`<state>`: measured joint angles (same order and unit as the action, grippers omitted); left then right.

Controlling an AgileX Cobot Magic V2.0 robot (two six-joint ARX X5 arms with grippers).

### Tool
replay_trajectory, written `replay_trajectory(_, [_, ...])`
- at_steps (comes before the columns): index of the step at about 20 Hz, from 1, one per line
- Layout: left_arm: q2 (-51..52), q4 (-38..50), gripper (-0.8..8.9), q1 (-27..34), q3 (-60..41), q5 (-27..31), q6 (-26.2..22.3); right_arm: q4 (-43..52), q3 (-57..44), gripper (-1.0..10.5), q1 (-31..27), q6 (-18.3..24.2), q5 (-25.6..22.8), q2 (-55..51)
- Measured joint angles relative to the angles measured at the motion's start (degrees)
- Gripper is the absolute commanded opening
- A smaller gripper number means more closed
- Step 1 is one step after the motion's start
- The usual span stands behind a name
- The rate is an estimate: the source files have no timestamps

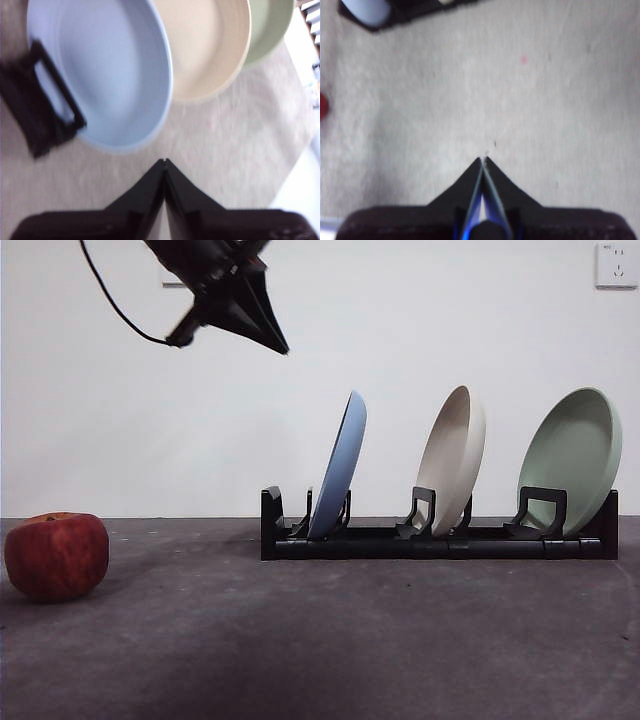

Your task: Take the blue plate from the plate rack,put the plate on the table,take the apple from the table,put the apple in the plate

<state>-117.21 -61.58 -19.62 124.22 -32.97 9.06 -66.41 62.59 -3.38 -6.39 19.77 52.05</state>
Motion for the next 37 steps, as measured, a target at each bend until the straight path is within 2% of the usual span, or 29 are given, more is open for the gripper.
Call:
replay_trajectory(2, [-1.31, 3.48, 2.56, -0.57, 0.39, 0.04, 1.25, 2.08, 0.02, 0.0, 0.0, 0.0, 0.0, 0.39])
replay_trajectory(3, [-1.86, 4.74, 2.9, -0.92, 0.39, 0.02, 1.79, 2.62, 0.07, 0.0, 0.0, 0.0, 0.0, 0.94])
replay_trajectory(6, [-2.82, 8.81, 2.9, -2.27, 0.39, 0.37, 3.15, 2.95, 0.09, 0.0, 0.0, 0.0, 0.0, 3.58])
replay_trajectory(9, [-2.91, 12.39, 2.9, -3.72, 0.39, 3.78, 5.16, 2.95, 0.09, 0.0, 0.0, 0.0, 0.0, 6.45])
replay_trajectory(12, [-3.85, 14.51, 2.92, -4.85, 0.42, 4.66, 5.81, 2.84, 0.09, 0.0, 0.0, 0.0, 0.0, 8.13])
replay_trajectory(19, [-8.85, 16.5, 2.92, -6.36, 0.39, 5.53, 7.13, 1.49, 0.09, 0.0, 0.0, 0.02, 0.0, 8.11])
replay_trajectory(23, [-11.15, 17.05, 2.89, -7.02, 0.39, 8.0, 7.34, 1.53, 0.09, 0.0, 0.0, 0.0, 0.0, 8.11])
replay_trajectory(25, [-11.26, 17.07, 2.36, -7.65, 0.42, 8.94, 7.41, 1.55, 0.09, 0.0, 0.0, 0.0, 0.0, 8.11])
replay_trajectory(26, [-11.26, 17.14, 1.61, -7.96, 0.42, 8.94, 7.39, 1.55, 0.09, 0.0, 0.0, 0.02, 0.0, 8.11])
replay_trajectory(28, [-11.26, 17.18, 0.88, -8.39, 0.39, 8.96, 7.26, 1.53, 0.09, 0.0, 0.0, 0.0, 0.0, 8.11])
replay_trajectory(31, [-11.26, 17.46, 0.78, -8.55, 0.39, 8.98, 7.26, 1.64, 0.09, 0.0, 0.0, 0.0, 0.0, 8.11])
replay_trajectory(33, [-11.26, 17.46, -0.09, -8.55, 0.39, 8.83, 7.1, 1.7, 0.09, 0.0, 0.0, 0.02, 0.0, 8.11])
replay_trajectory(37, [-11.13, 17.55, -0.08, -8.35, 0.98, 9.6, 6.99, 1.73, 0.09, 0.0, 0.0, 0.02, 0.0, 8.11])
